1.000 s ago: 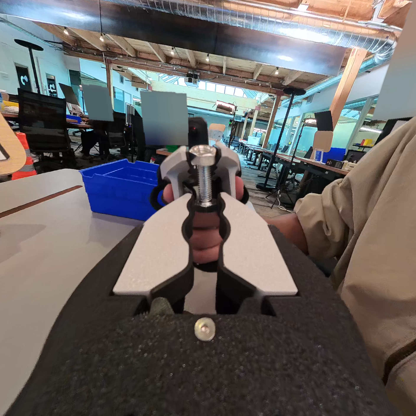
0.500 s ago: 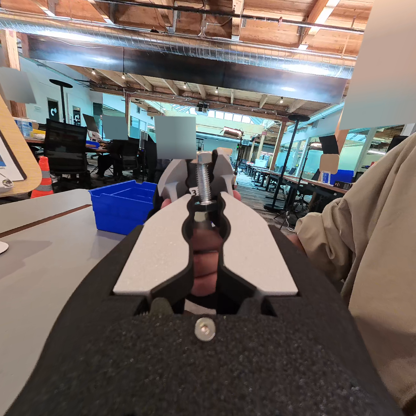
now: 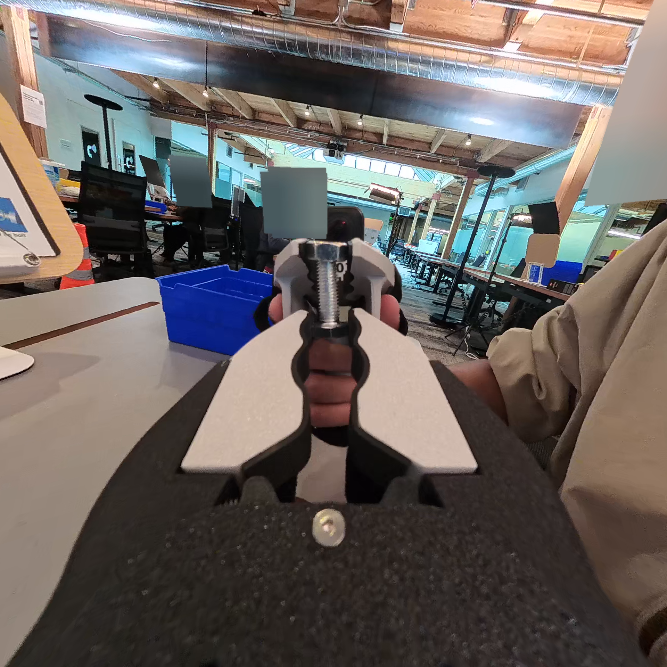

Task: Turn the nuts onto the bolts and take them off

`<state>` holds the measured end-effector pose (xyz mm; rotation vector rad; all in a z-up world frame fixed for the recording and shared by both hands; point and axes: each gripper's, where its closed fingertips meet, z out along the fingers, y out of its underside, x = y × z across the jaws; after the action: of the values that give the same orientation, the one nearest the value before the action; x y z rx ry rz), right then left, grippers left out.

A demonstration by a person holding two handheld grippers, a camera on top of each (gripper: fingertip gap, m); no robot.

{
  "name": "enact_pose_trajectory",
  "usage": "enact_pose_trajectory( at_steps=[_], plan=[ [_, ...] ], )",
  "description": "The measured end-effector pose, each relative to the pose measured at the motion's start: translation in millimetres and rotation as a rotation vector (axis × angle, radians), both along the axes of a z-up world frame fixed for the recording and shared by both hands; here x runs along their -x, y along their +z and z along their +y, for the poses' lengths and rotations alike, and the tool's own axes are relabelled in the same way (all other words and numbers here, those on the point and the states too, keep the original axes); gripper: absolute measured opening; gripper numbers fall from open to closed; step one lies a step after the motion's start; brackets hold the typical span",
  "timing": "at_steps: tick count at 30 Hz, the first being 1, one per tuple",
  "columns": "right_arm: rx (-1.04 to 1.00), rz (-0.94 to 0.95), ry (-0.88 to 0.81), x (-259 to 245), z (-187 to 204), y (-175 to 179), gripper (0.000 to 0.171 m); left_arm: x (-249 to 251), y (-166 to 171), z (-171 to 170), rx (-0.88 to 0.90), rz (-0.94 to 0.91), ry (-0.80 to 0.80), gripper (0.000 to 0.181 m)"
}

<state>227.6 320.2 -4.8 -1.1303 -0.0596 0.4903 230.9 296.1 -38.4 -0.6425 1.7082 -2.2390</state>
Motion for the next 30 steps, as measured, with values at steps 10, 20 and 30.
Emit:
enact_pose_trajectory(
  at_steps=[10,20,30],
  plan=[
    [0.117,-0.077,-0.040,-7,3,-12,0.019,-6,-11,6,-0.059,0.003,0.024,0.018],
    [0.392,-0.158,-0.155,-27,11,-45,0.019,-27,-43,25,-0.323,-0.037,0.222,0.018],
    [0.793,-0.010,-0.249,-53,16,-79,0.018,-52,-70,39,-0.568,-0.048,0.456,0.018]
  ],
)
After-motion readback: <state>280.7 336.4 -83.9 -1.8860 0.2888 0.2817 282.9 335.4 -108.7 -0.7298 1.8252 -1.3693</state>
